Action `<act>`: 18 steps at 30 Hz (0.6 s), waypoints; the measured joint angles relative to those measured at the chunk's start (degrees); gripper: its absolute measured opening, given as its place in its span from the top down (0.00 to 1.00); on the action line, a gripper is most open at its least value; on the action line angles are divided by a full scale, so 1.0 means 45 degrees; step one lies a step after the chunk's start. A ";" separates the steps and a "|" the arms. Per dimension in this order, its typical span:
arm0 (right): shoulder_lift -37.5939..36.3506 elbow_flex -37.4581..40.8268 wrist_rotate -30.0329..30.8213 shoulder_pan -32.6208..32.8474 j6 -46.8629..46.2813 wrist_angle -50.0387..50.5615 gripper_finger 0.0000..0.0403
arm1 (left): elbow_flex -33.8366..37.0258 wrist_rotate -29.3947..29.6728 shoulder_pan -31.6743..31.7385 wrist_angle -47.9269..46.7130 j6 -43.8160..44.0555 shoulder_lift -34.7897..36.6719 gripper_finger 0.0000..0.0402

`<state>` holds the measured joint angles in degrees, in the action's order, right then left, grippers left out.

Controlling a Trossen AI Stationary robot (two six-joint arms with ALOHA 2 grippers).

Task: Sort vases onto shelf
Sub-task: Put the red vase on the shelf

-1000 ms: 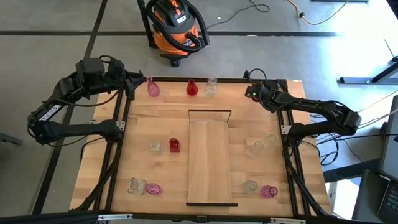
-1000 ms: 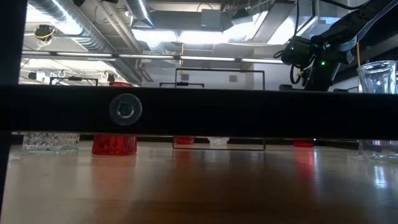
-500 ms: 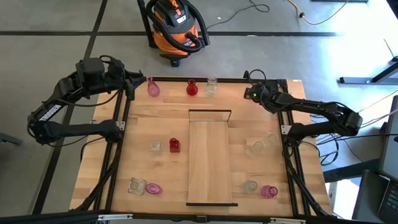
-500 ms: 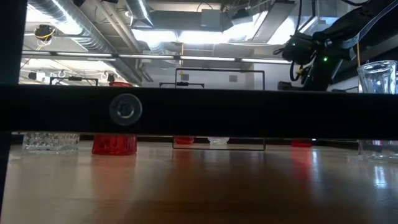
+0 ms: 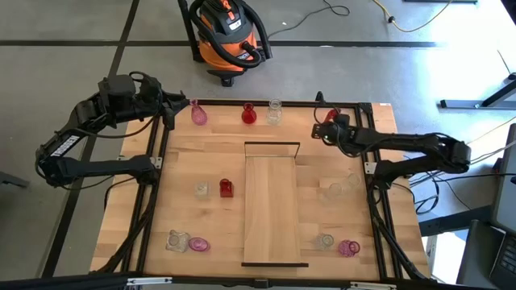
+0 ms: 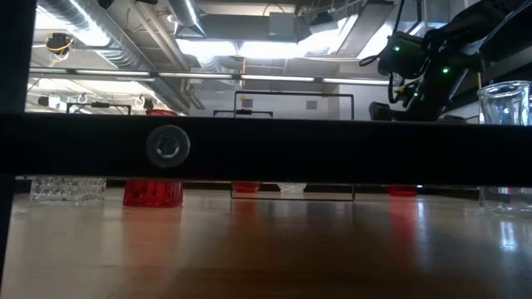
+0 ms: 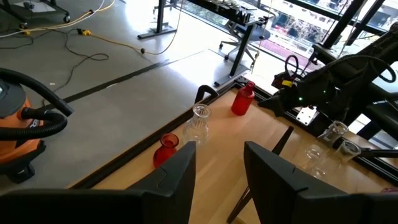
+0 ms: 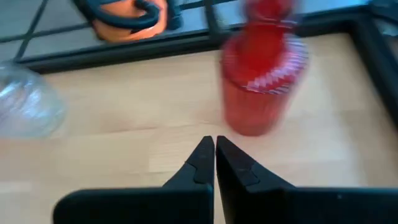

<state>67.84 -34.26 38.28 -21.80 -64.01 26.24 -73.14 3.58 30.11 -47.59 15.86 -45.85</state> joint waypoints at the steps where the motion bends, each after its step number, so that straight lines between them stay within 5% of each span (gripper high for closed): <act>1: -0.0075 0.0000 0.0263 0.0166 -0.0573 0.0323 0.97 | 0.0000 0.0001 0.0000 -0.0005 0.0000 0.0002 0.68; 9: -0.0463 -0.0005 0.1926 0.1398 -0.1367 0.0898 0.66 | 0.0000 -0.0007 0.0000 -0.0207 -0.0003 0.0002 0.68; 18: -0.0060 -0.0010 0.4896 0.2358 0.0719 0.0899 0.29 | 0.0000 0.0081 0.0001 -0.0321 -0.0566 -0.0062 0.68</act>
<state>67.57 -34.30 60.31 -11.19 -60.78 30.29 -73.14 3.95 30.11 -49.04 13.31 -46.13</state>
